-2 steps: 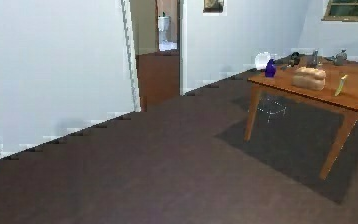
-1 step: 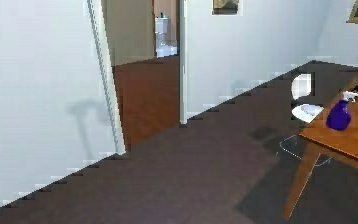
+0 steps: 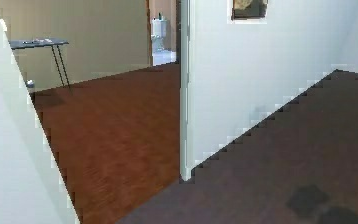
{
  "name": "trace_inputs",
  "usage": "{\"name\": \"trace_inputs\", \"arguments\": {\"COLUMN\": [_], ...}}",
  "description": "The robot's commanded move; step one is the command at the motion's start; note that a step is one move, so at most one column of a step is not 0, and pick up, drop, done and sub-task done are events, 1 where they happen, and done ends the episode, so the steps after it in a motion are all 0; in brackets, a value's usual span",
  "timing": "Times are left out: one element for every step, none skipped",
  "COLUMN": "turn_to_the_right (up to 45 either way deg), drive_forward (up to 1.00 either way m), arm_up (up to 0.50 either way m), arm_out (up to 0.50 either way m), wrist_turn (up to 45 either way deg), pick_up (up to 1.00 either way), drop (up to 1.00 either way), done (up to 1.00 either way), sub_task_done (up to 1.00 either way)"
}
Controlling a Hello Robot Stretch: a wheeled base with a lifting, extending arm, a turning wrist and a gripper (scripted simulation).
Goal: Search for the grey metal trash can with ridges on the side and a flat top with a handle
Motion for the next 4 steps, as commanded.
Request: {"name": "trace_inputs", "arguments": {"turn_to_the_right": [0.0, -6.0, 0.0, -30.0], "drive_forward": [1.0, 0.0, 0.05, 0.0], "arm_up": [0.0, 0.0, 0.0, 0.0], "arm_out": [0.0, 0.0, 0.0, 0.0], "wrist_turn": [0.0, 0.0, 0.0, 0.0], "pick_up": [0.0, 0.0, 0.0, 0.0], "drop": [0.0, 0.0, 0.0, 0.0], "done": [0.0, 0.0, 0.0, 0.0], "sub_task_done": [0.0, 0.0, 0.0, 0.0]}}
